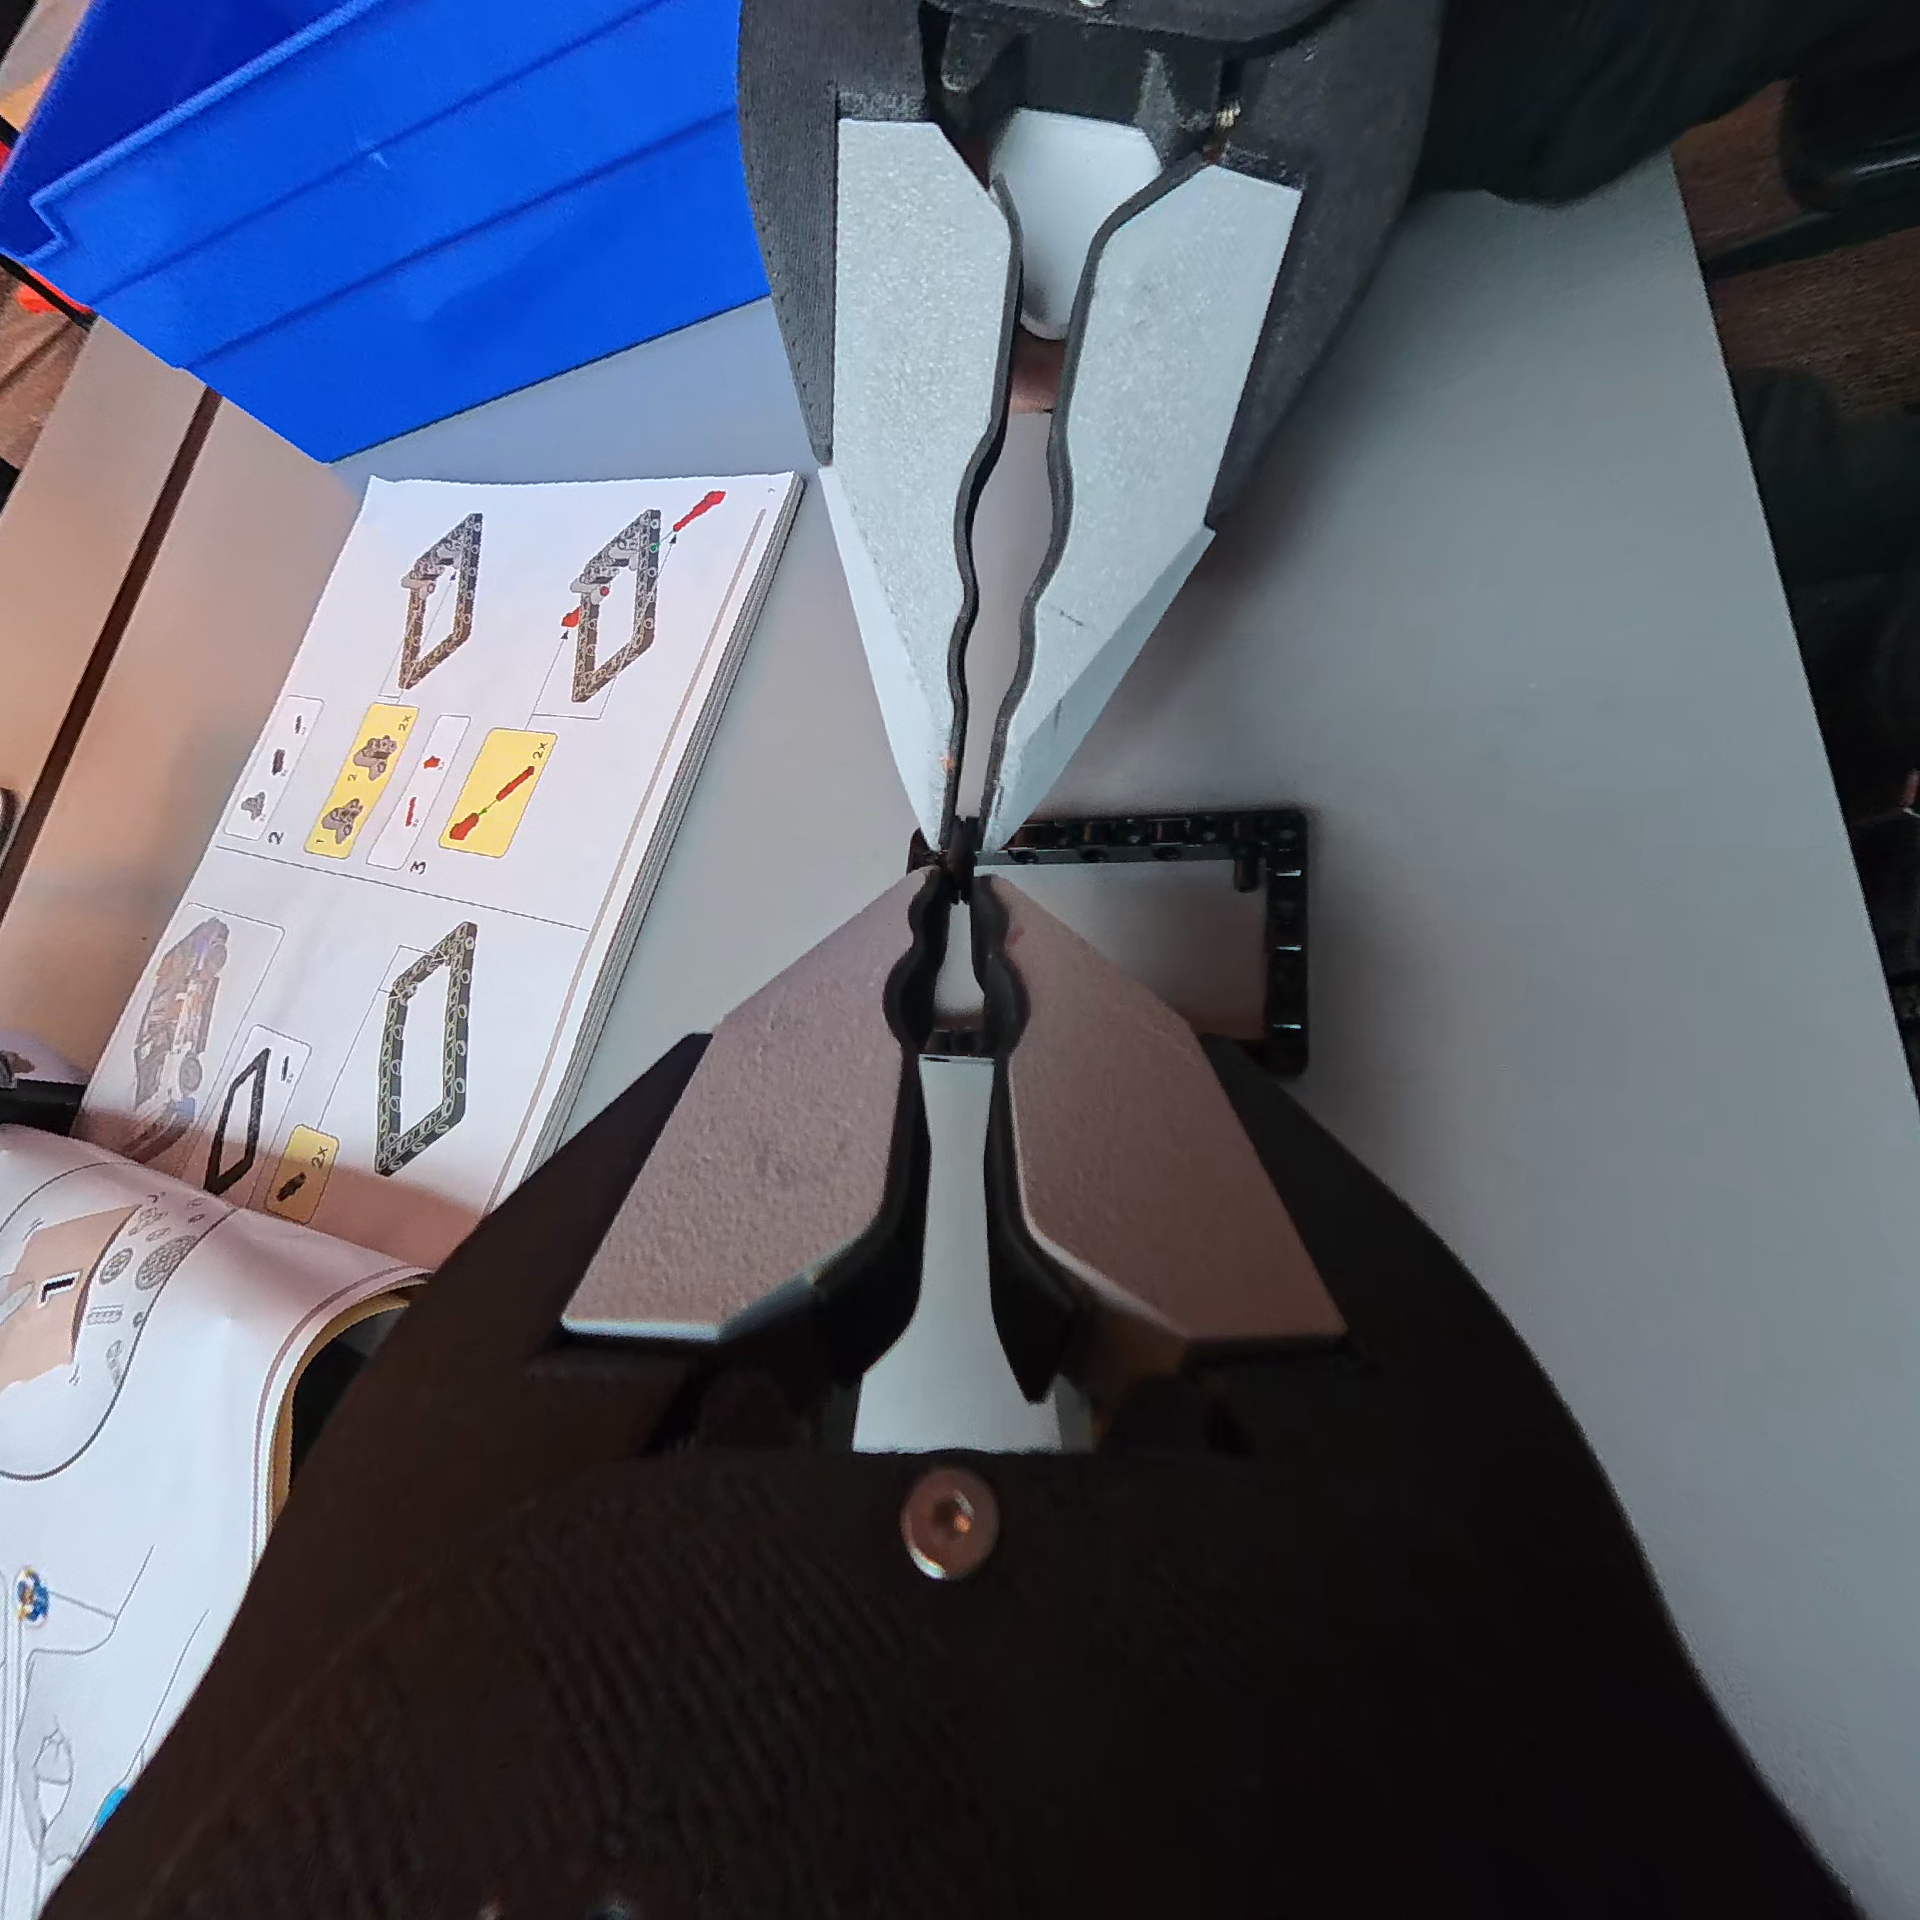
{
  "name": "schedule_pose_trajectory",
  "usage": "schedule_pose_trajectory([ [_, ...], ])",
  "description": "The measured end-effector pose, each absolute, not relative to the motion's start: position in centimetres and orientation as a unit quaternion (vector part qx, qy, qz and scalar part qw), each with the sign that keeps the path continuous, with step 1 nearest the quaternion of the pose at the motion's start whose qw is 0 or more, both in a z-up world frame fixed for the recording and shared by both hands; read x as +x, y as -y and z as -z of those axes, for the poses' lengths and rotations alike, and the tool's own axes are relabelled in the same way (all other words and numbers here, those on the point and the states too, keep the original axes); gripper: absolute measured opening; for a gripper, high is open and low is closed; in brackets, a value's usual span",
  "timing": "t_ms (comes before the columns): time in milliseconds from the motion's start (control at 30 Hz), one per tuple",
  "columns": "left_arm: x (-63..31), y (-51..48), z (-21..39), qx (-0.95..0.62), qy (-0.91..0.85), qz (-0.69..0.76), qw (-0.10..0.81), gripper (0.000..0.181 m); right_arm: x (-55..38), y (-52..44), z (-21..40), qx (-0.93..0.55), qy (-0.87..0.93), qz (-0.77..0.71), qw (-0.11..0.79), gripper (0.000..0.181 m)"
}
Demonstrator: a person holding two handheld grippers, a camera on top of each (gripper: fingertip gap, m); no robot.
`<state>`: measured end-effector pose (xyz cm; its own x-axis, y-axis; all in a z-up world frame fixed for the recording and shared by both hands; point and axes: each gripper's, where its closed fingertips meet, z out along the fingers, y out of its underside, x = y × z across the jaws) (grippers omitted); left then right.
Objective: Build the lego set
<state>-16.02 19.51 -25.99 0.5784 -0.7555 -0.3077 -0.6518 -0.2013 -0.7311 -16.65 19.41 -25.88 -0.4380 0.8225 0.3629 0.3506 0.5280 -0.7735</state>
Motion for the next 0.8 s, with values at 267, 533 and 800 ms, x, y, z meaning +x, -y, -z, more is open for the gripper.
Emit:
schedule_pose_trajectory([
  [267, -16.7, -19.7, 27.1, -0.785, -0.46, 0.024, 0.413, 0.001, -17.2, -19.9, 27.2, -0.363, 0.822, -0.228, 0.376, 0.0],
  [533, -17.3, -20.0, 27.7, -0.791, -0.458, 0.0, 0.406, 0.002, -17.7, -20.1, 27.7, -0.368, 0.819, -0.213, 0.385, 0.001],
  [800, -16.7, -19.6, 28.1, -0.793, -0.463, 0.01, 0.396, 0.001, -17.3, -19.5, 28.0, -0.358, 0.833, -0.218, 0.36, 0.001],
])
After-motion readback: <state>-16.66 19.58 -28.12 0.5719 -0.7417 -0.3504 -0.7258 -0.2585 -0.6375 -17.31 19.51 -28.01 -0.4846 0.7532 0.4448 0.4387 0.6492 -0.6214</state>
